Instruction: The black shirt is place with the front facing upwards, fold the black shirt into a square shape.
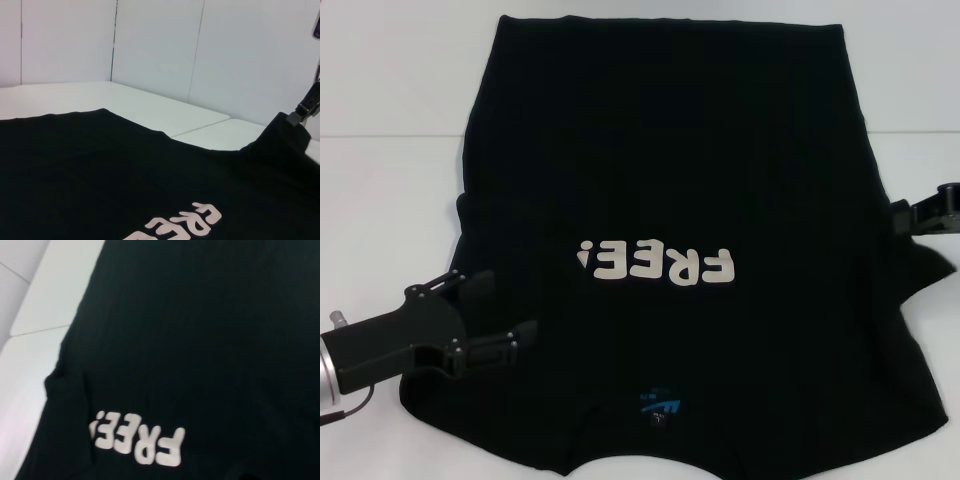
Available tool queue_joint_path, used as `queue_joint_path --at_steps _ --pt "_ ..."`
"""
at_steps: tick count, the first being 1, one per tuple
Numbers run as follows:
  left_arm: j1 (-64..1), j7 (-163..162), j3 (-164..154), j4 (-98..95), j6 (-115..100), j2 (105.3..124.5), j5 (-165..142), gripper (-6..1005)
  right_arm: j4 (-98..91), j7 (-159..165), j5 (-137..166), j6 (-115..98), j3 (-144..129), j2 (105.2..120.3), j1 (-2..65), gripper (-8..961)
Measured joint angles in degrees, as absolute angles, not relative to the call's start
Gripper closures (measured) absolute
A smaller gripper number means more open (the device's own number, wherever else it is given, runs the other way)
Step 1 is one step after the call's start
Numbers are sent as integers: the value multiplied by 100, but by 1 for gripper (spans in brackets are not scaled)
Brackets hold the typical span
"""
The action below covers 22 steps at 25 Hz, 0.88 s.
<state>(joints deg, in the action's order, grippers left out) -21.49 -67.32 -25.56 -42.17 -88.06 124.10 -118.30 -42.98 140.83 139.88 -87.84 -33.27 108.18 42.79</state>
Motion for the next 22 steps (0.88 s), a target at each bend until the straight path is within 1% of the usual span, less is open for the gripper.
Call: queue_joint_path --at_steps 13,22 --pt "-2154 -6688 -2557 -4141 -8751 12409 -11839 50 -4009 14071 13959 -8471 -3537 10897 4328 908" --pt "-2153 -6679 -2557 -4116 -8732 12410 -11842 51 -3559 13732 12985 -8442 -3491 10887 4181 755"
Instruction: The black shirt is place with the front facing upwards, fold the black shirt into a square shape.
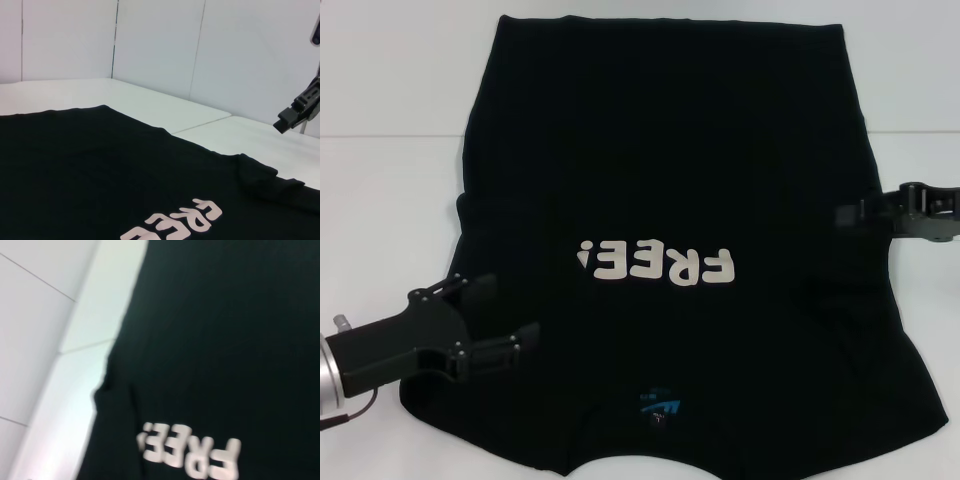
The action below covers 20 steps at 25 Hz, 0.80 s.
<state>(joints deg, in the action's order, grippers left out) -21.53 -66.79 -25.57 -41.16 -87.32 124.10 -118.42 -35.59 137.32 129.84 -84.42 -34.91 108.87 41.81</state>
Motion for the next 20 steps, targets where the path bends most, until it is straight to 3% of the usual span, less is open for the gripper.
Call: queue_joint_path --at_steps 5,13,17,20 --pt "-2153 -6681 -2557 -4056 -8727 12404 -11846 51 -3201 13617 12672 -8353 -3435 10851 4150 662" --pt "-2231 -7717 -2465 -3968 -8768 12344 -11789 50 -3179 11849 11847 -8952 -3250 10970 3656 304" --pt "-2319 -9009 -2426 -4080 -8917 12226 -11929 50 -3202 10051 11704 -9502 -3263 11201 3135 156" --pt "-2366 -10204 -2385 -4353 -9177 12119 -12405 52 -3206 8496 11723 -9668 -3287 11475 2681 73"
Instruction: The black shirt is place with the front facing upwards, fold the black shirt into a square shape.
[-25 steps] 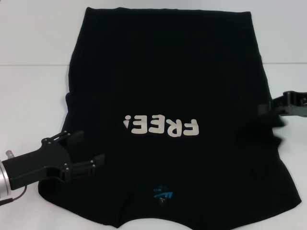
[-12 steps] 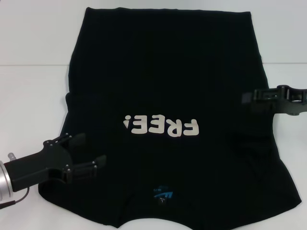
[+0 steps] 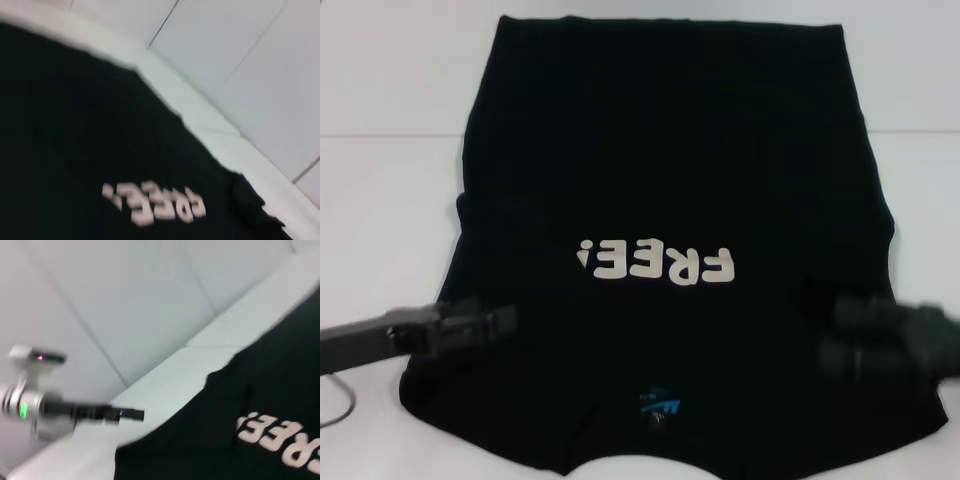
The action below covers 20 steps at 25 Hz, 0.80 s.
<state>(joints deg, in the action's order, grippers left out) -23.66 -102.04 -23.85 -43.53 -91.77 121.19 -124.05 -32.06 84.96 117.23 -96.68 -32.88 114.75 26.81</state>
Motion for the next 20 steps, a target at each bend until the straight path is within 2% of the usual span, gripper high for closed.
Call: queue_joint_path --at_steps 4,6,14,20 --pt "-2459 -11403 -1999 -4640 -9649 11944 -13050 59 -3182 6812 11735 -9629 -3301 11869 2154 41" --pt "-2532 -11893 -1748 -4764 -9869 11843 -13330 62 -3083 6290 11752 -9529 -3336 11971 2030 38" --pt "-2964 -13250 -1410 -5091 -10086 11511 -14627 67 -2602 5380 11765 -9180 -3356 11990 2055 38" --pt "-3209 -13620 -1454 -5151 -10102 11410 -15242 67 -2586 5374 11750 -9092 -3335 11987 2056 38"
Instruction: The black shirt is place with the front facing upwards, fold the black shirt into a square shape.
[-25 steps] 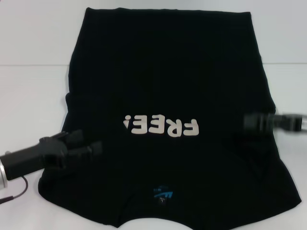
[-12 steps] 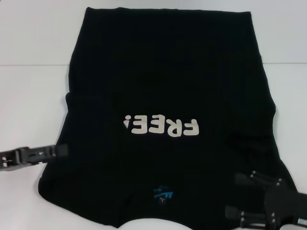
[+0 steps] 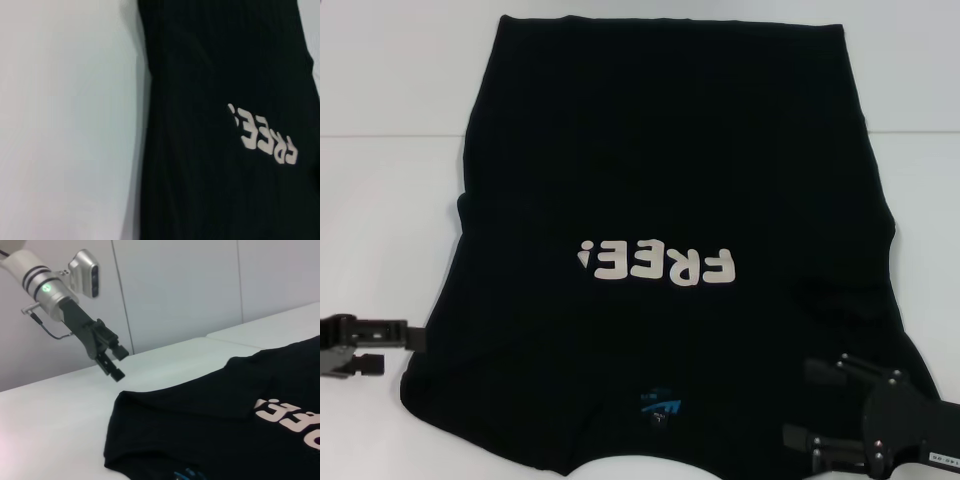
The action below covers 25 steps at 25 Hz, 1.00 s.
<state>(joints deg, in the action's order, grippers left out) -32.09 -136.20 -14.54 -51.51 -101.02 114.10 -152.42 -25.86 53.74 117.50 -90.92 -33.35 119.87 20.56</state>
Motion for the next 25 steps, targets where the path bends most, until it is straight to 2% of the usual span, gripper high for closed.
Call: queue_joint_path --at_steps 25 --pt "-3322 -13998 -2087 -4793 -9533 11454 -15589 69 -2586 5358 11760 -8815 -3349 11982 2104 39"
